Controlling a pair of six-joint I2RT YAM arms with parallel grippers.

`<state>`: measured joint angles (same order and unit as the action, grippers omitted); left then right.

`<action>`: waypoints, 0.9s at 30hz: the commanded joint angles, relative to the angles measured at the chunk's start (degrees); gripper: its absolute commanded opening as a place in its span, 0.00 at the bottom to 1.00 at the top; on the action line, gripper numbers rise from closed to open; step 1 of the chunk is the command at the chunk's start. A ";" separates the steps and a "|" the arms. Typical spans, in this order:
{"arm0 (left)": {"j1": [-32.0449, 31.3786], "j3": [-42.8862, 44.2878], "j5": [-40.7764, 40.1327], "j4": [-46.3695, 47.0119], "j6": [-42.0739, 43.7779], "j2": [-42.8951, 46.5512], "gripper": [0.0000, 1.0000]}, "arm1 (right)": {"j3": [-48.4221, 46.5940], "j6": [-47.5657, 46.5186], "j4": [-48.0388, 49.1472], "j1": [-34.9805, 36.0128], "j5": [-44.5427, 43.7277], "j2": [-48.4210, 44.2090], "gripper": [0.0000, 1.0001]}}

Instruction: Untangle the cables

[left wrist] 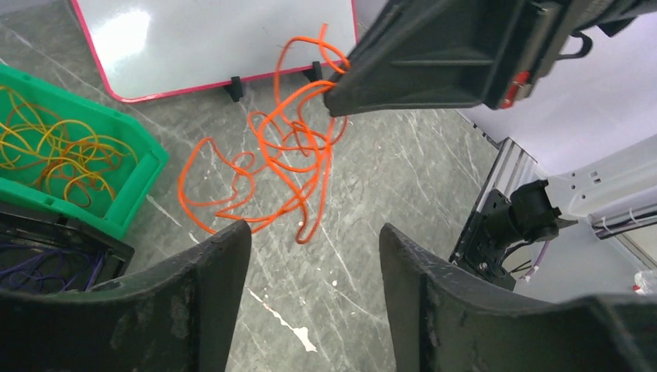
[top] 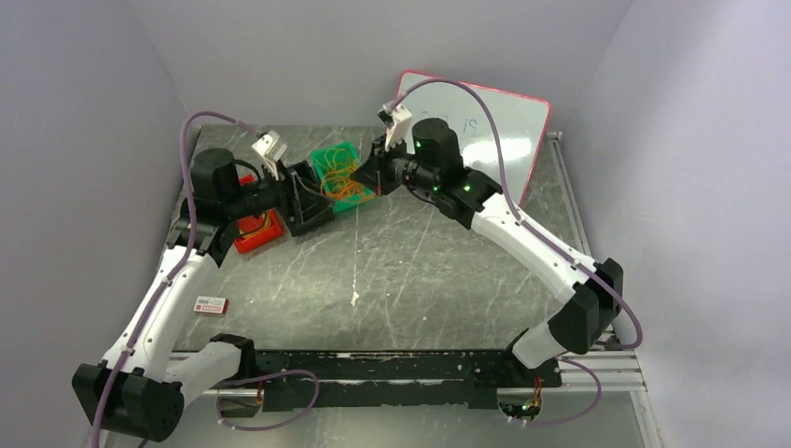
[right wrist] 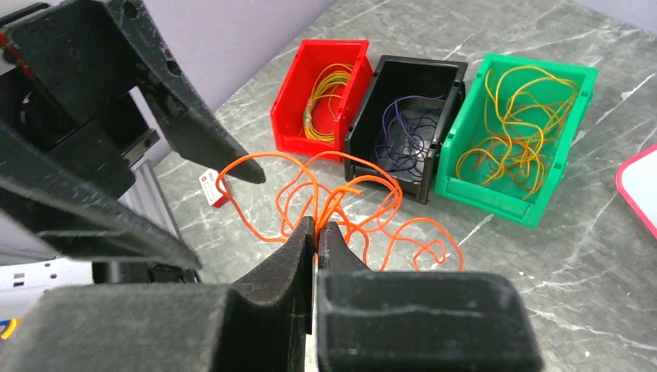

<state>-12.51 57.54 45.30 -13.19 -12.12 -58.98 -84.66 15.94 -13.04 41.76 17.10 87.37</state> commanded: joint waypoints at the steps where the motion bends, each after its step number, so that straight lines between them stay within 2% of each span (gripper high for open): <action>1: -0.49 0.99 -1.65 2.49 -2.06 -0.15 0.64 | 1.86 -1.67 1.18 0.52 0.74 -3.08 0.00; 4: -0.66 1.08 0.01 3.71 -3.09 -1.01 0.59 | 2.38 -1.96 1.00 0.47 0.98 -3.57 0.00; 9: -0.93 1.18 -0.59 3.94 -3.18 -1.32 0.60 | 2.82 -2.06 1.14 0.63 1.63 -3.57 0.00; 17: -1.02 1.27 -1.64 3.64 -3.24 -1.88 0.52 | 3.42 -2.50 1.13 1.23 1.73 -4.02 0.00; 22: -1.02 1.38 -0.93 4.23 -3.61 -2.26 0.39 | 4.53 -1.92 1.96 1.46 1.45 -4.65 0.00; 26: -1.02 2.36 -1.98 3.10 -3.80 -3.16 0.10 | 4.79 -1.71 1.27 1.64 0.48 -4.85 0.00; 27: -1.09 2.66 -2.05 2.88 -3.79 -3.35 0.07 | 4.82 -1.71 0.23 1.59 -0.25 -4.89 0.00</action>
<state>-13.04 57.69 43.97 -11.33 -15.68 -61.56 -80.38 14.28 -12.69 42.94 18.17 84.31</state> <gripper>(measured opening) 0.143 0.023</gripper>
